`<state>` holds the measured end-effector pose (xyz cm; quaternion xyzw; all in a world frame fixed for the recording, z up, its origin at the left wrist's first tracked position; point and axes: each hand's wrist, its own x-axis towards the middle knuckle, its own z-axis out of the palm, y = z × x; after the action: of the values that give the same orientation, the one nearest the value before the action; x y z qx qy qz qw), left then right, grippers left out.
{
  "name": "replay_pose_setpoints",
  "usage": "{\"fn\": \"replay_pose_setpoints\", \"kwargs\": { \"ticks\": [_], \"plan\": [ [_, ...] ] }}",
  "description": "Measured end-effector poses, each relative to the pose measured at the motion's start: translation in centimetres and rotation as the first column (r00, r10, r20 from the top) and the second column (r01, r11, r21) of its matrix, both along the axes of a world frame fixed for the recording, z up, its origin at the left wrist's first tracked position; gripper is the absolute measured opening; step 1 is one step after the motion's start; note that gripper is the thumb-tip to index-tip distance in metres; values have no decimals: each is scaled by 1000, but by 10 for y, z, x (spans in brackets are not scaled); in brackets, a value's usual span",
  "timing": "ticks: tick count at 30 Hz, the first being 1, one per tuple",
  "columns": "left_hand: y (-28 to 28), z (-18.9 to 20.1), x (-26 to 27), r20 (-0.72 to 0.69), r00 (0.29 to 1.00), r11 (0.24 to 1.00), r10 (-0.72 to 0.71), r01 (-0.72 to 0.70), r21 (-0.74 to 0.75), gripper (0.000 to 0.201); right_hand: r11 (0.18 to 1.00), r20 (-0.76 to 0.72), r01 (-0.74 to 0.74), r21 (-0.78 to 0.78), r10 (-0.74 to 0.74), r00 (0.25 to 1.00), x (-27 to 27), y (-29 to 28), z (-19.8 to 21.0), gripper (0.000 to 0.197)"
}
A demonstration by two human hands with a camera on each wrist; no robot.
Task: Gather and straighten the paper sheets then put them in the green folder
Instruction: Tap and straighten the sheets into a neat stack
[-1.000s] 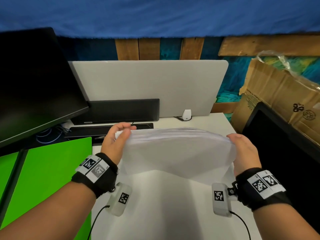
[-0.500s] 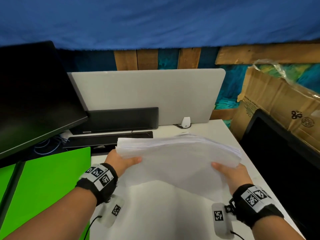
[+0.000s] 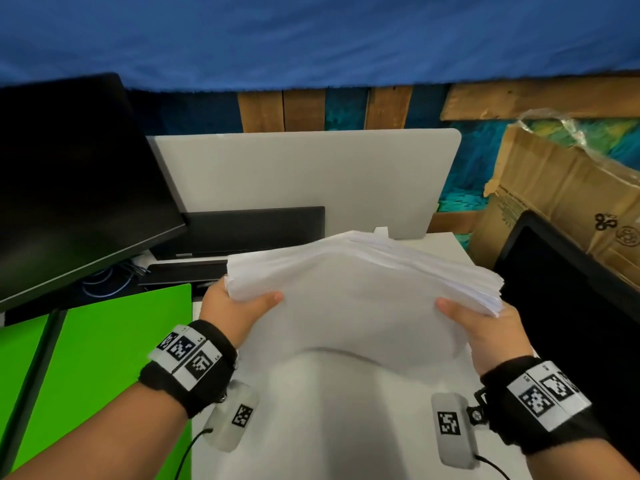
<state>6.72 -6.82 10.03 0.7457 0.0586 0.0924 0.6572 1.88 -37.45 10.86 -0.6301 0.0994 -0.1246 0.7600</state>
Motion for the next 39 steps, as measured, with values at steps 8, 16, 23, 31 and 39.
{"fn": "replay_pose_setpoints", "kwargs": {
  "ticks": [8,16,23,31,39],
  "plan": [
    [-6,7,-1,155,988,1000,-10,13,-22,15,989,-6,68,-128,-69,998,3,3,1,13],
    [-4,4,14,75,996,998,57,-57,9,27,972,-133,204,-117,-219,967,19,0,3,13],
    [5,5,17,152,984,995,-90,83,52,44,993,-60,109,-34,-111,992,23,1,-2,11],
    [11,-8,34,96,994,936,-42,73,-345,14,998,-91,-3,-63,-2,996,24,-6,-28,100],
    [3,-27,21,-48,994,988,-96,101,118,69,997,-201,73,-37,-79,976,24,-4,-34,50]
  ]
}}
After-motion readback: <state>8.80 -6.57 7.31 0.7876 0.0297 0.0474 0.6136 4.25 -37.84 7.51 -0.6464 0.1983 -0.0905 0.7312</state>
